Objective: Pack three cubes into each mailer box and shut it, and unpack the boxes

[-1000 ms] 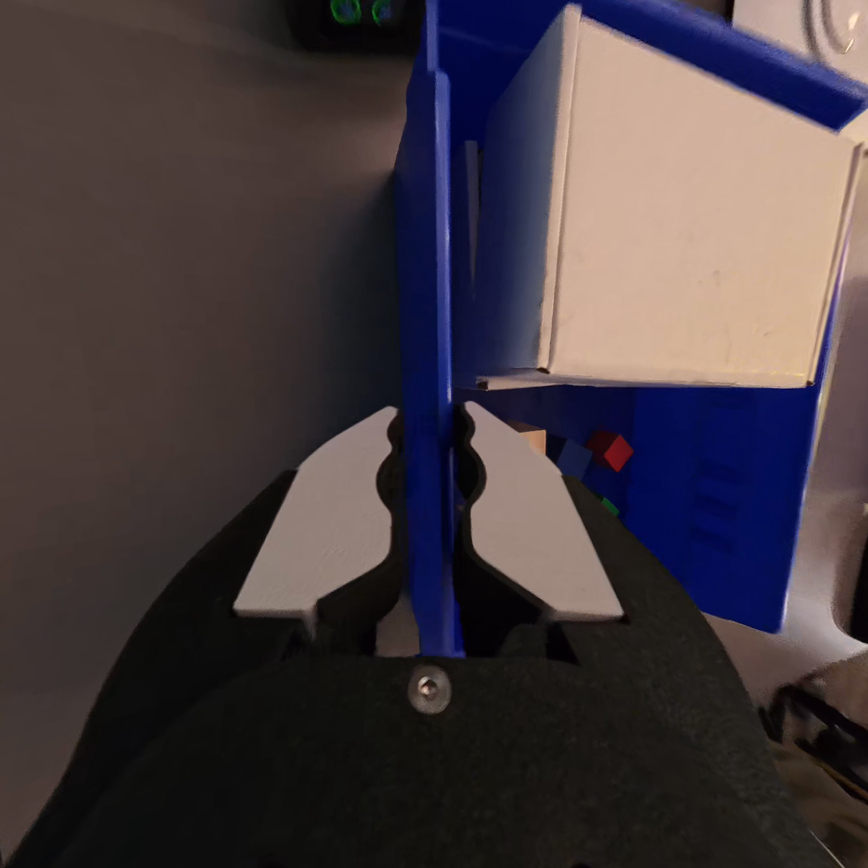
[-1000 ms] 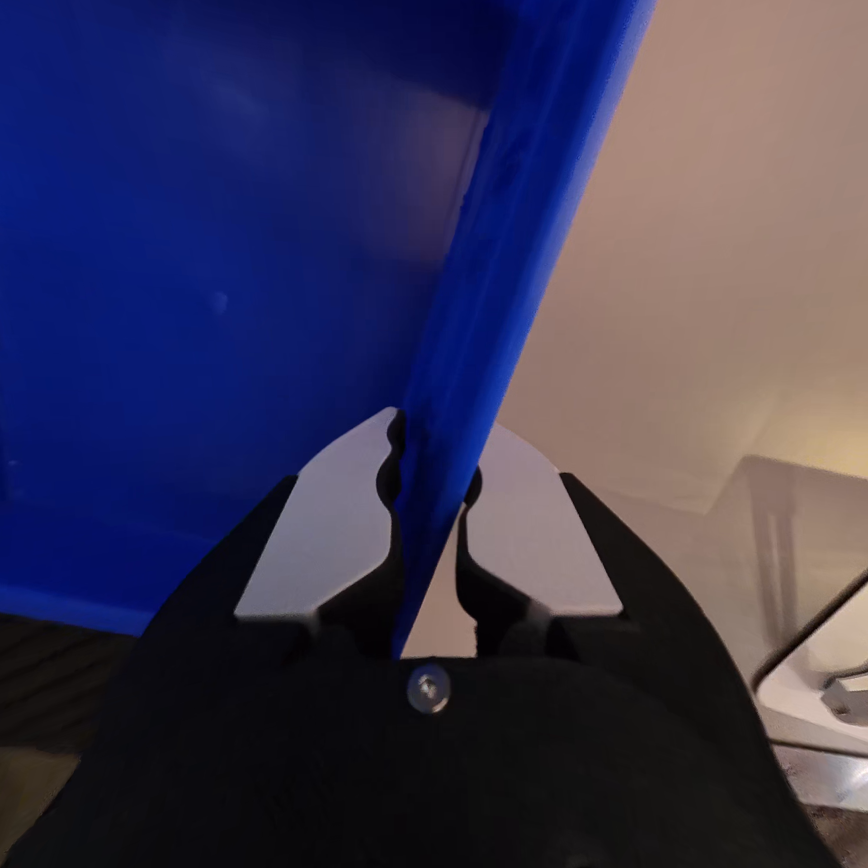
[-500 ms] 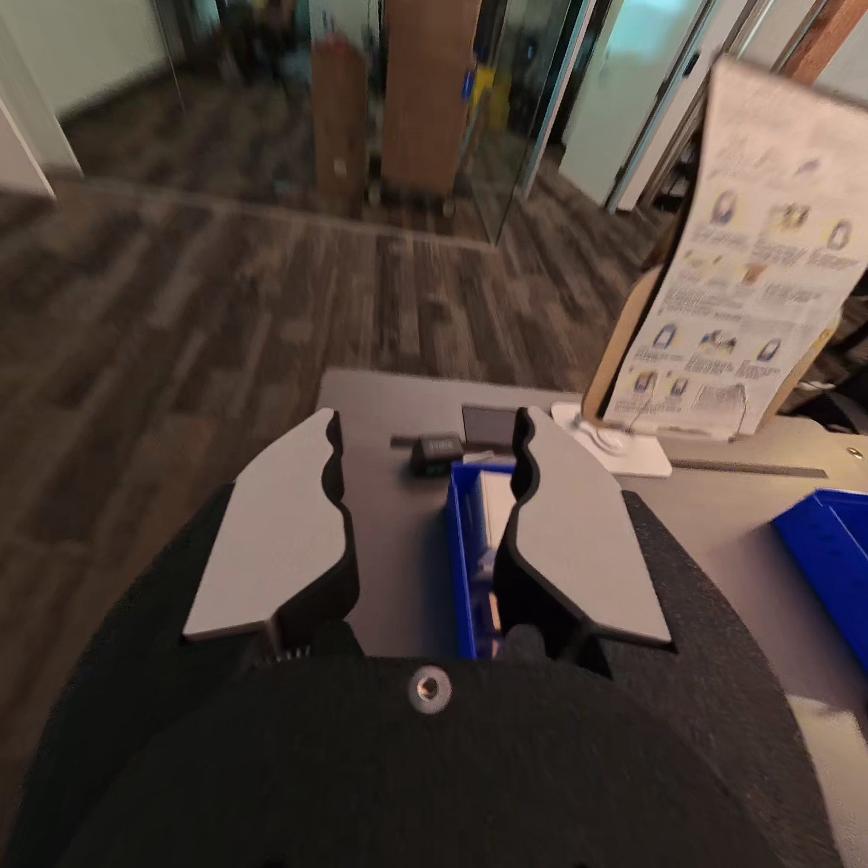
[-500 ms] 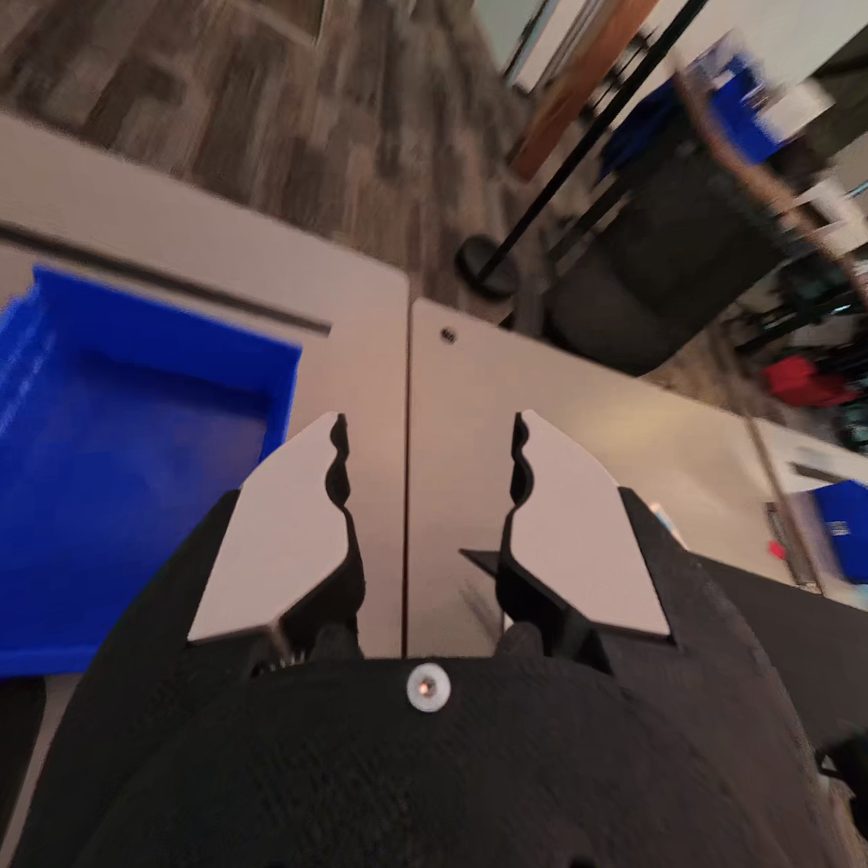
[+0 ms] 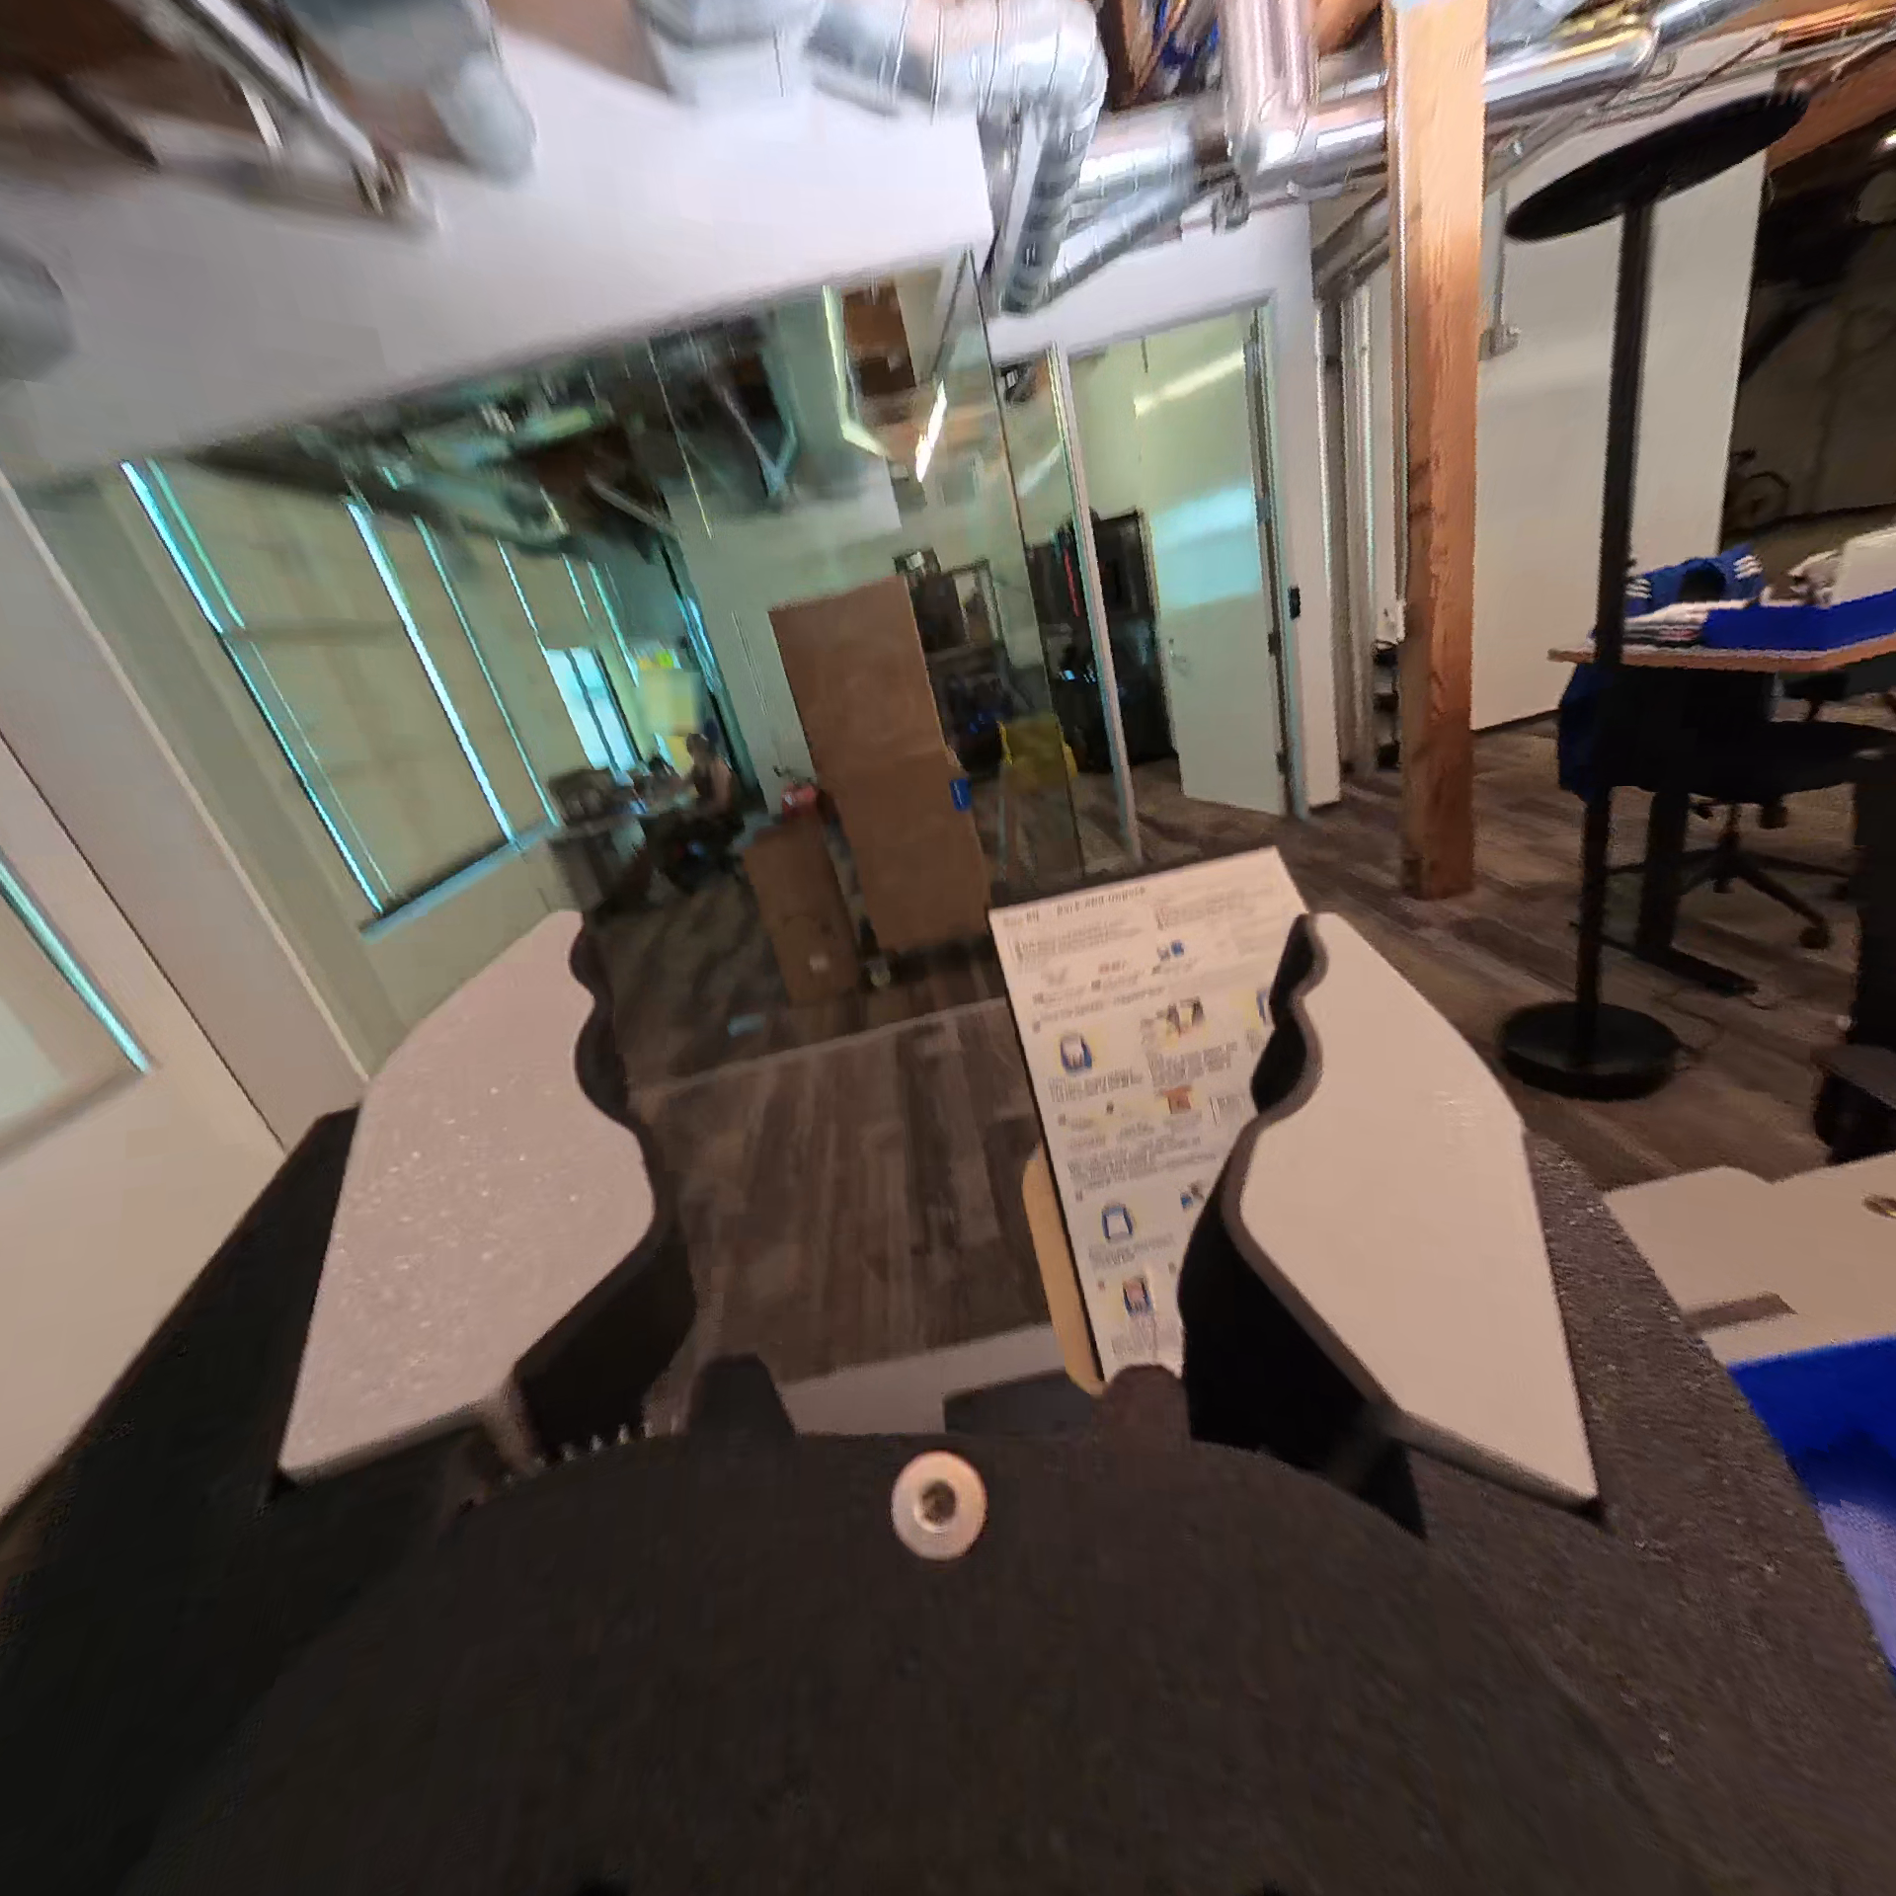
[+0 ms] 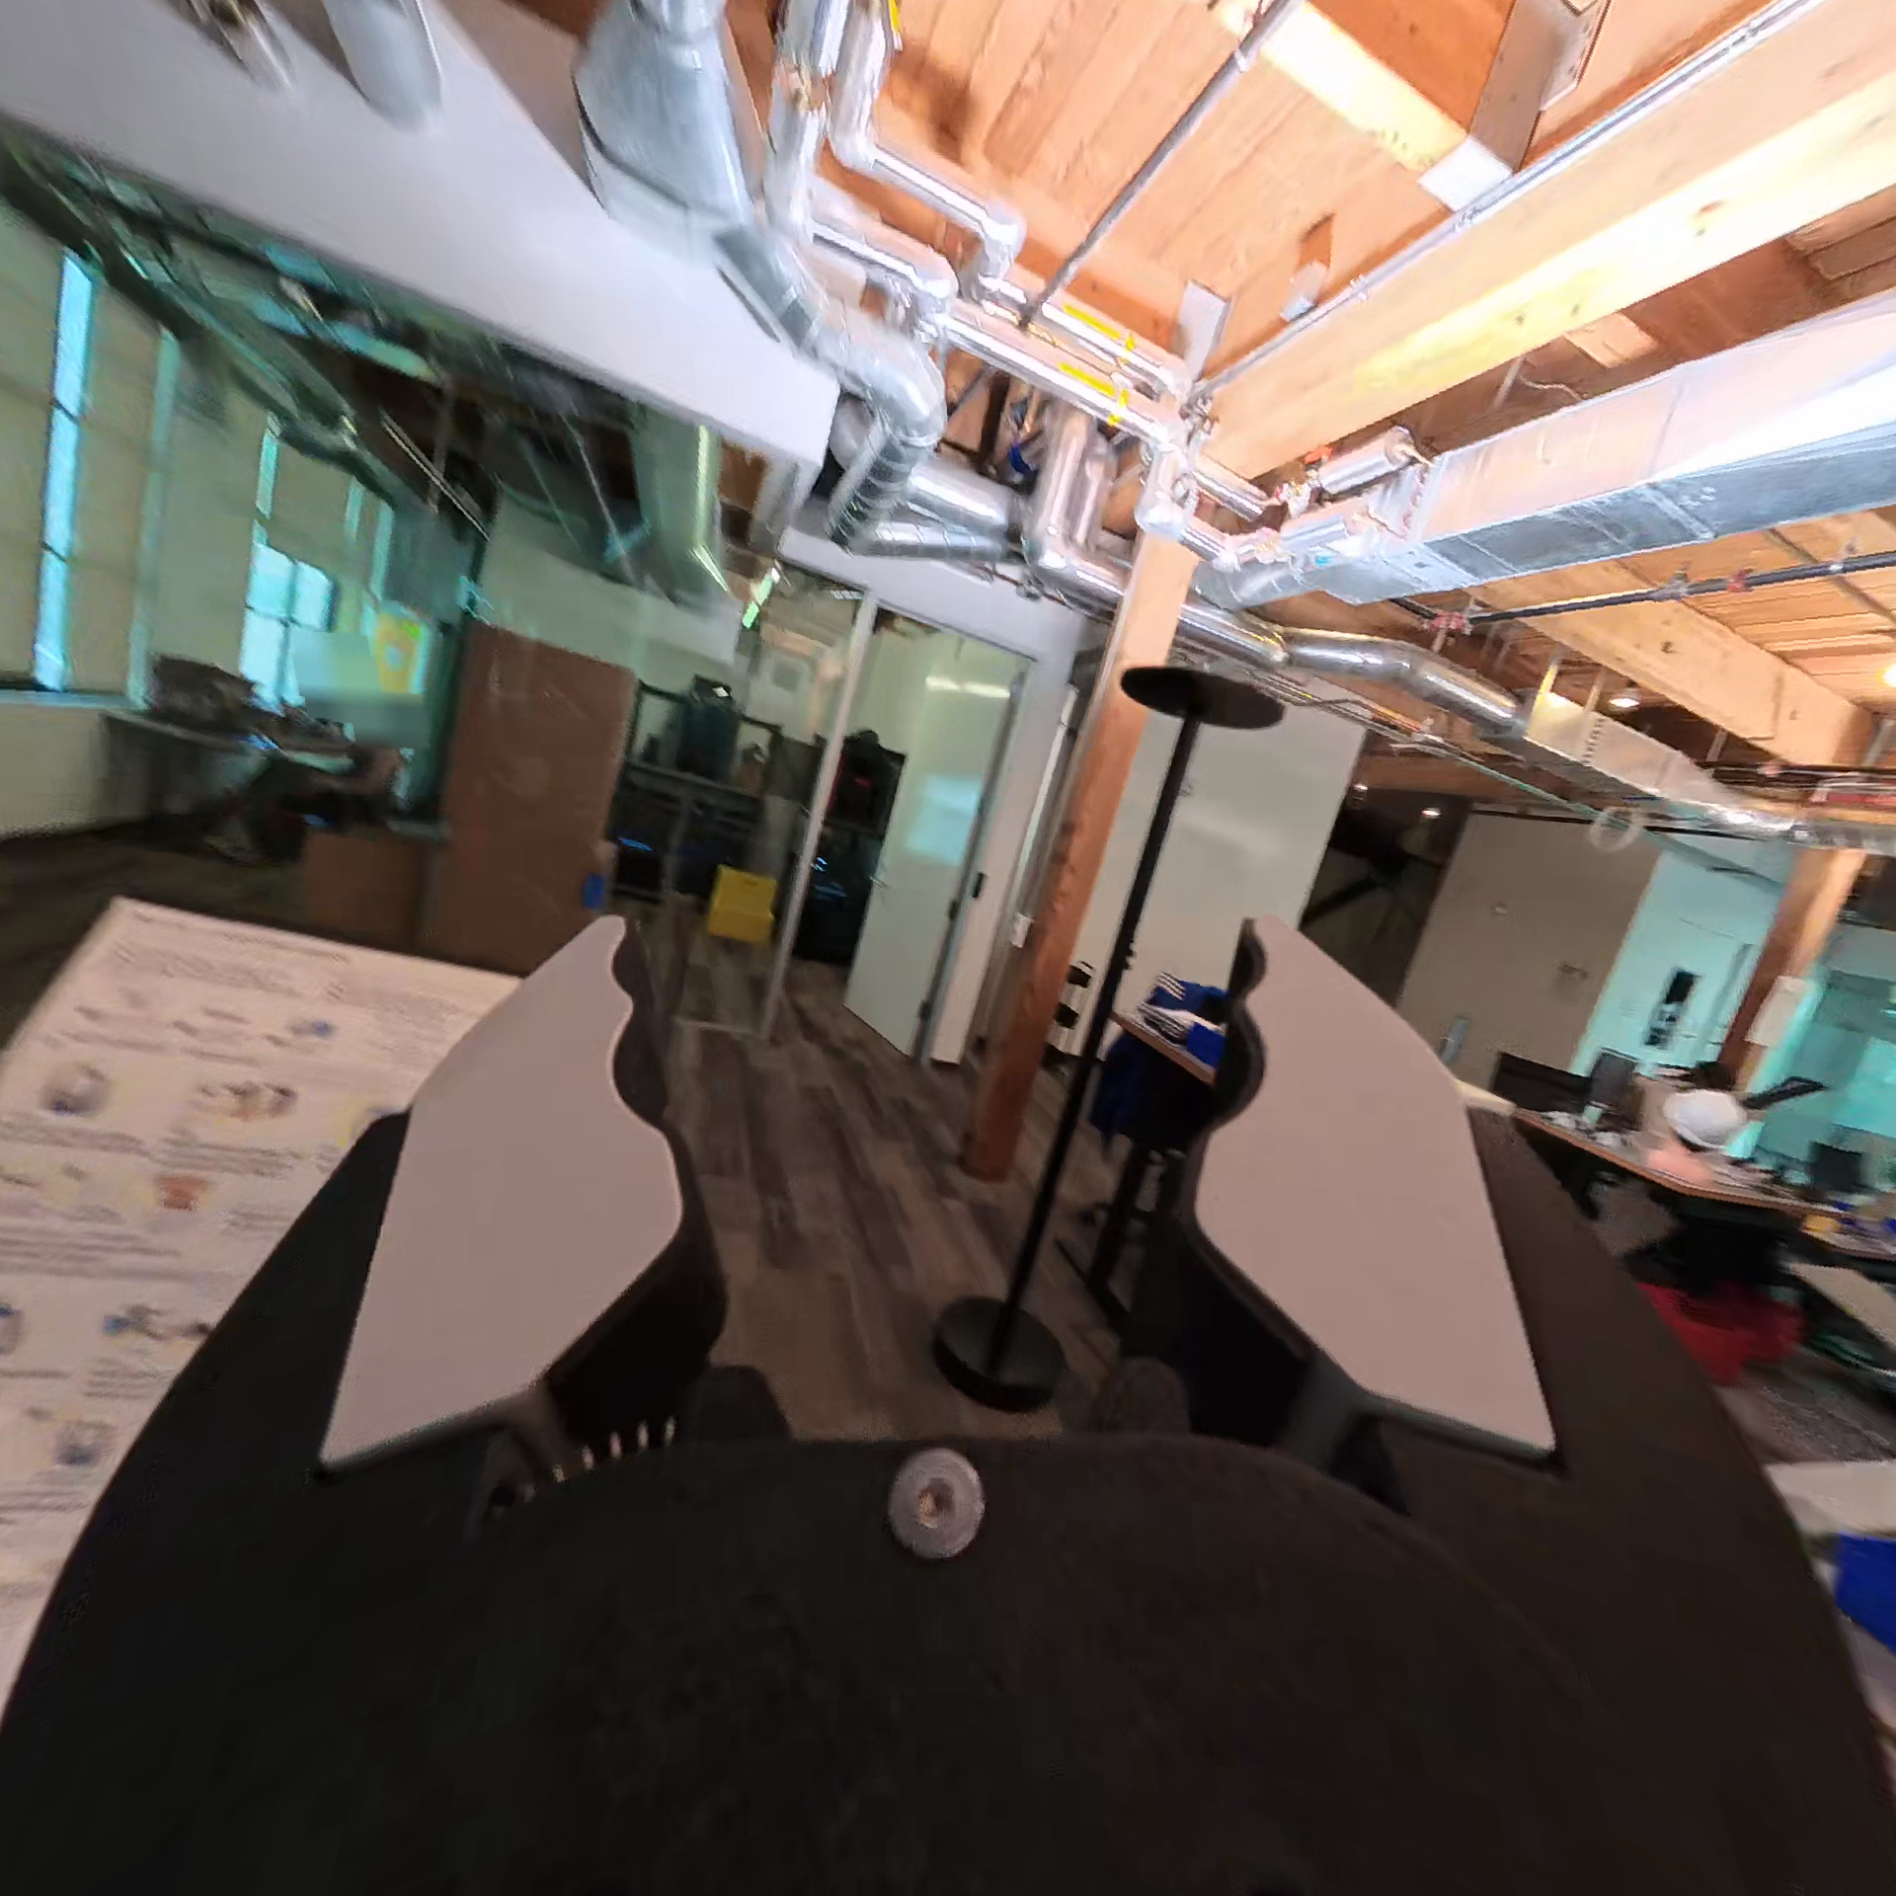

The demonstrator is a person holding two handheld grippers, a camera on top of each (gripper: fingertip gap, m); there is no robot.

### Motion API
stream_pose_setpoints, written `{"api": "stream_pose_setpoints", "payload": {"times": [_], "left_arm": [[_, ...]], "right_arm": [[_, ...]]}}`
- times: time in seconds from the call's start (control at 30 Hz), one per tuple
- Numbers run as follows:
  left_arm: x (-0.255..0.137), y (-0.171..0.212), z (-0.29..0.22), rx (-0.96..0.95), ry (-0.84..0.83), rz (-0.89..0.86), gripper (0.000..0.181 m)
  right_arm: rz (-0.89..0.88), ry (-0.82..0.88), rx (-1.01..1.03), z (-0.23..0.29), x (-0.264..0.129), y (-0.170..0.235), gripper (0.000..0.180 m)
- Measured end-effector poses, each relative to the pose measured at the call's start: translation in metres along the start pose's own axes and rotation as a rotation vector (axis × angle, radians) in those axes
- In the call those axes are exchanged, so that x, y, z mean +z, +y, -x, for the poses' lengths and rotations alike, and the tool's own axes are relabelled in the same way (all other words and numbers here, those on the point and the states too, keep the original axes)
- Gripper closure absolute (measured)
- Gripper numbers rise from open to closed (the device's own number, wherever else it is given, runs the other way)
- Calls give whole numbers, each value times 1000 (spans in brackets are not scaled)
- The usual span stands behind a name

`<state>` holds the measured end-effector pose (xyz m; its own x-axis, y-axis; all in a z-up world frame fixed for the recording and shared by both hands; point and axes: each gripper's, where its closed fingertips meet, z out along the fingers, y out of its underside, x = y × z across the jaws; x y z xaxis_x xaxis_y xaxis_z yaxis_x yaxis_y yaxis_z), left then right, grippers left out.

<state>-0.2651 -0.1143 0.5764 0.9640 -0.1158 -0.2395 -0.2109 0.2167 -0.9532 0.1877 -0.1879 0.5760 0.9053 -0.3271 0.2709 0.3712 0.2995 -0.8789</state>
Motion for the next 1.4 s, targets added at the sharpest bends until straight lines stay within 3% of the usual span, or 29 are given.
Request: {"api": "stream_pose_setpoints", "payload": {"times": [0.03,0.17,0.27,0.37,0.47,0.63,0.77,0.9,1.03,1.13,1.27,1.33,1.4], "left_arm": [[-4,-16,-16,31,-14,-28,60],[-16,-56,-80,56,-2,-101,52],[-19,-67,-109,14,18,-135,45],[-11,-53,-123,-16,18,-120,36],[11,-14,-132,-46,20,-54,37],[62,94,-142,-74,-14,91,40],[103,214,-162,-81,-7,295,39],[122,346,-178,-93,-36,466,39],[103,491,-199,-156,-78,660,45],[78,572,-218,-204,-92,736,48],[38,656,-240,-266,-107,867,47],[21,682,-255,-334,-72,940,54],[11,699,-263,-362,-61,988,48]], "right_arm": [[-25,-18,40,10,-5,-18,71],[-69,-94,143,49,-16,-62,62],[-110,-123,166,79,-19,-70,54],[-69,-157,177,112,-10,-51,48],[4,-204,175,146,6,-9,45],[188,-247,213,210,34,111,45],[389,-262,192,260,46,223,46],[572,-281,252,310,30,342,46],[799,-300,229,356,-14,465,46],[944,-289,214,372,-51,534,46],[1044,-296,257,386,-87,588,46],[1062,-297,248,390,-100,605,46],[1086,-308,203,393,-113,623,46]]}}
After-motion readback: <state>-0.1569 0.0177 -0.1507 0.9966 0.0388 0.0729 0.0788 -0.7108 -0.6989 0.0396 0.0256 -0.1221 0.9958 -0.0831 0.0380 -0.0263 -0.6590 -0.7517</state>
